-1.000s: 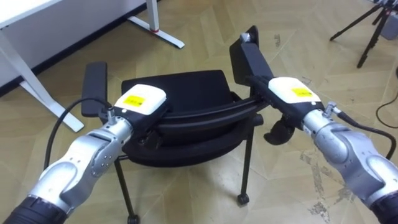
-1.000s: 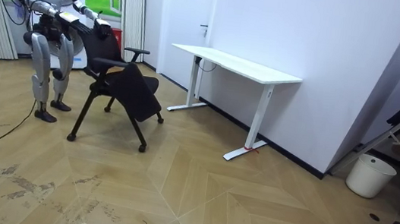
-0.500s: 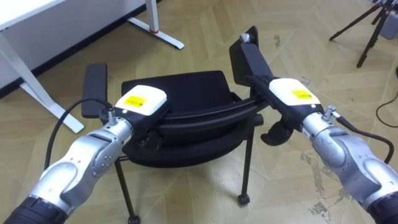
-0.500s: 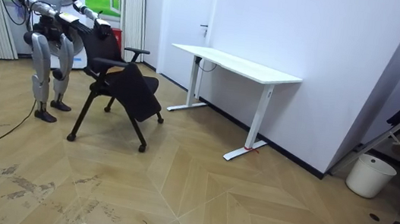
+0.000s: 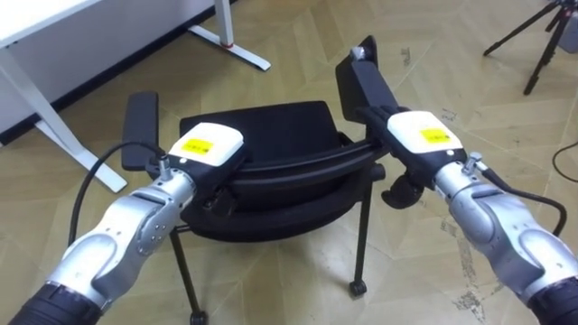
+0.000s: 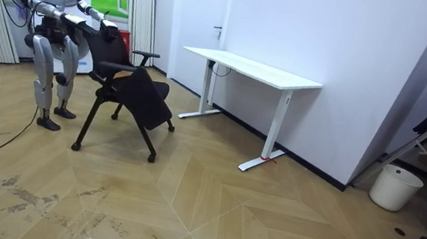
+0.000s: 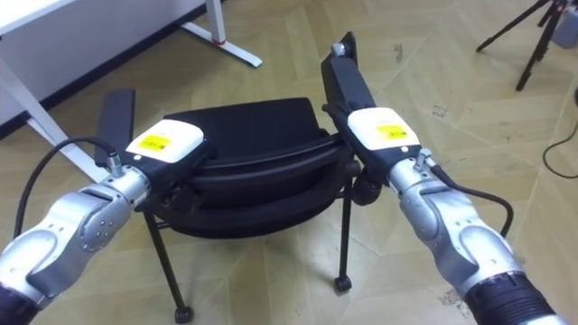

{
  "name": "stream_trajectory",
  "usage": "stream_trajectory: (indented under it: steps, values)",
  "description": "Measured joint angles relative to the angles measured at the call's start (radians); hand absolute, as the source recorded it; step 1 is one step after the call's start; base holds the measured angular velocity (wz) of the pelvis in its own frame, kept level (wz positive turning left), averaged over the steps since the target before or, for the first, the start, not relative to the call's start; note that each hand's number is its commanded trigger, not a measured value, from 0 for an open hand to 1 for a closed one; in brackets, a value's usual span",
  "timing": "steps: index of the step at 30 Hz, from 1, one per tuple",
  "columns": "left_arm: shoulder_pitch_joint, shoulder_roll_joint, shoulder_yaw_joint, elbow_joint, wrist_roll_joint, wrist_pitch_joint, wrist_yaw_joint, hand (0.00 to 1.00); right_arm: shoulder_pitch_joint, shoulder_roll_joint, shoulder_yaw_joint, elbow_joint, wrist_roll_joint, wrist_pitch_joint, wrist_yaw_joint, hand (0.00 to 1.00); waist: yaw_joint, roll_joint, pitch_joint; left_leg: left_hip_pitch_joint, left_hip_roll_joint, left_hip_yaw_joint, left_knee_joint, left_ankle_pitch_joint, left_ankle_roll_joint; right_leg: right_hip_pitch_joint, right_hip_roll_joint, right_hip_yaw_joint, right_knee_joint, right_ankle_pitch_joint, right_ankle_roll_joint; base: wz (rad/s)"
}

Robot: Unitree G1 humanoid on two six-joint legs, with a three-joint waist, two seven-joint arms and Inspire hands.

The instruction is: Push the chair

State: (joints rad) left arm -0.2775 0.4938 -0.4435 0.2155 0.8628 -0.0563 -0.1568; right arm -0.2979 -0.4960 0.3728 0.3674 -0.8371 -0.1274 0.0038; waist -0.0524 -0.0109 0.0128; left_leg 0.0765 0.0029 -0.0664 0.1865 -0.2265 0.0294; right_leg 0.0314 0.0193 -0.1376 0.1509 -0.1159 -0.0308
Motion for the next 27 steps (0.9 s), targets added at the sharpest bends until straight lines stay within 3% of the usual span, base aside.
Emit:
stream_trajectory:
  steps: [4, 10, 15, 22, 24, 25, 26, 27]
  values:
    - [-0.014, 0.002, -0.001, -0.001, 0.001, -0.019, -0.003, 1.0, 0.0, 0.0, 0.002, -0.038, -0.035, -0.003, 0.006, 0.0, 0.008, -0.014, 0.0079, -0.003, 0.0, -0.002, 0.0, 0.0, 0.0, 0.0, 0.0, -0.003, 0.0, 0.0, 0.0, 0.06]
    - [-0.023, 0.002, -0.013, -0.003, 0.003, -0.022, -0.005, 1.0, -0.01, 0.0, 0.074, -0.132, -0.054, 0.019, 0.05, 0.0, 0.019, -0.027, 0.0087, -0.003, -0.001, -0.002, -0.002, 0.0, 0.0, 0.001, 0.0, -0.003, 0.0, 0.0, 0.0, 0.0]
    - [-0.078, 0.002, -0.054, 0.032, -0.002, -0.026, -0.013, 1.0, -0.05, 0.022, 0.117, -0.151, -0.072, 0.016, 0.075, 0.0, 0.025, -0.041, 0.01, -0.01, -0.002, -0.014, 0.003, 0.0, 0.0, 0.001, 0.001, -0.004, 0.0, 0.0, 0.0, 0.08]
    - [-0.089, 0.002, -0.066, 0.036, -0.003, -0.021, -0.012, 1.0, -0.074, 0.023, 0.121, -0.151, -0.076, 0.022, 0.097, 0.02, 0.027, -0.048, 0.0092, -0.021, -0.007, -0.016, 0.015, 0.0, 0.0, -0.001, 0.0, -0.005, 0.0, 0.0, 0.0, 0.03]
    - [-0.1, 0.002, -0.068, 0.036, -0.003, -0.021, -0.012, 1.0, -0.082, 0.022, 0.121, -0.151, -0.076, 0.022, 0.113, 0.16, 0.03, -0.049, 0.0088, -0.037, -0.009, -0.017, 0.019, 0.0, 0.0, -0.015, -0.001, -0.004, 0.001, 0.0, 0.0, 0.0]
    - [-0.102, 0.002, -0.069, 0.036, -0.003, -0.021, -0.012, 1.0, -0.082, 0.022, 0.122, -0.151, -0.076, 0.021, 0.117, 0.28, 0.03, -0.049, 0.0088, -0.039, -0.009, -0.017, 0.019, 0.0, 0.0, -0.017, -0.001, -0.004, 0.001, 0.0, 0.0, 0.0]
    - [-0.102, 0.002, -0.07, 0.036, -0.003, -0.02, -0.011, 1.0, -0.083, 0.022, 0.127, -0.151, -0.076, 0.021, 0.121, 0.51, 0.03, -0.049, 0.0087, -0.039, -0.009, -0.018, 0.02, 0.0, 0.0, -0.017, -0.001, -0.004, 0.001, 0.0, 0.0, 0.0]
    - [-0.102, 0.002, -0.07, 0.036, -0.003, -0.019, -0.011, 1.0, -0.083, 0.022, 0.128, -0.151, -0.076, 0.019, 0.124, 0.59, 0.03, -0.049, 0.0086, -0.039, -0.009, -0.02, 0.02, 0.0, 0.0, -0.017, -0.001, -0.004, 0.001, 0.0, 0.0, 0.0]
